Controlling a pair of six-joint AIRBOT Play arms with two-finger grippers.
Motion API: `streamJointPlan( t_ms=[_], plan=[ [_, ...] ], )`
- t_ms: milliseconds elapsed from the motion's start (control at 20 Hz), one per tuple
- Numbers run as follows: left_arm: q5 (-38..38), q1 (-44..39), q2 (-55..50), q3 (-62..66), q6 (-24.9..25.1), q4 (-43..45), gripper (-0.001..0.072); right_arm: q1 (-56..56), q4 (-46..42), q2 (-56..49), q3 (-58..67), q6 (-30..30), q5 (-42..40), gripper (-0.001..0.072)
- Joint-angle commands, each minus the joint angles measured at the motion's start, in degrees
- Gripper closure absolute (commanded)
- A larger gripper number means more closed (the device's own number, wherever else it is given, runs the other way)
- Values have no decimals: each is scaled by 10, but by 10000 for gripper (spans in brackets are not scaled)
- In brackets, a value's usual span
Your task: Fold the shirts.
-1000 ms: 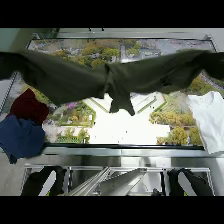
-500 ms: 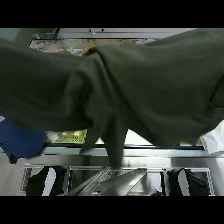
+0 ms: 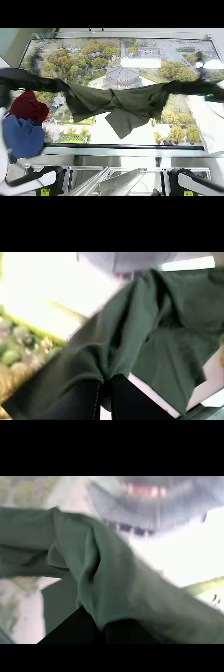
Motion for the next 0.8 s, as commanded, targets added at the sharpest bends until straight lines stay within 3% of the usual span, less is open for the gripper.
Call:
streamJointPlan(
  t_ms=[0,150,200,250,300,500,650,750],
  plan=[
    [-74,-31,-158,-12,38,-4,688,43,-8,-160,-34,-25,-146,687],
    [-49,-14,-239,73,36,-5,687,37,6,-219,10,-28,-156,677],
    [-28,-8,-255,108,27,-6,685,33,6,-217,22,-28,-155,589],
    [-1,-2,-265,141,25,-6,541,26,4,-210,38,-28,-145,366],
    [25,3,-271,173,11,-5,1,15,2,-197,54,-28,-128,244],
    [91,34,-271,262,-48,11,6,-41,-33,-124,77,6,-100,222],
    [188,53,-268,302,-90,59,6,-73,-92,-82,74,56,15,223],
    [208,62,-249,285,-101,75,6,-82,-154,-63,60,109,62,210]
  ],
)
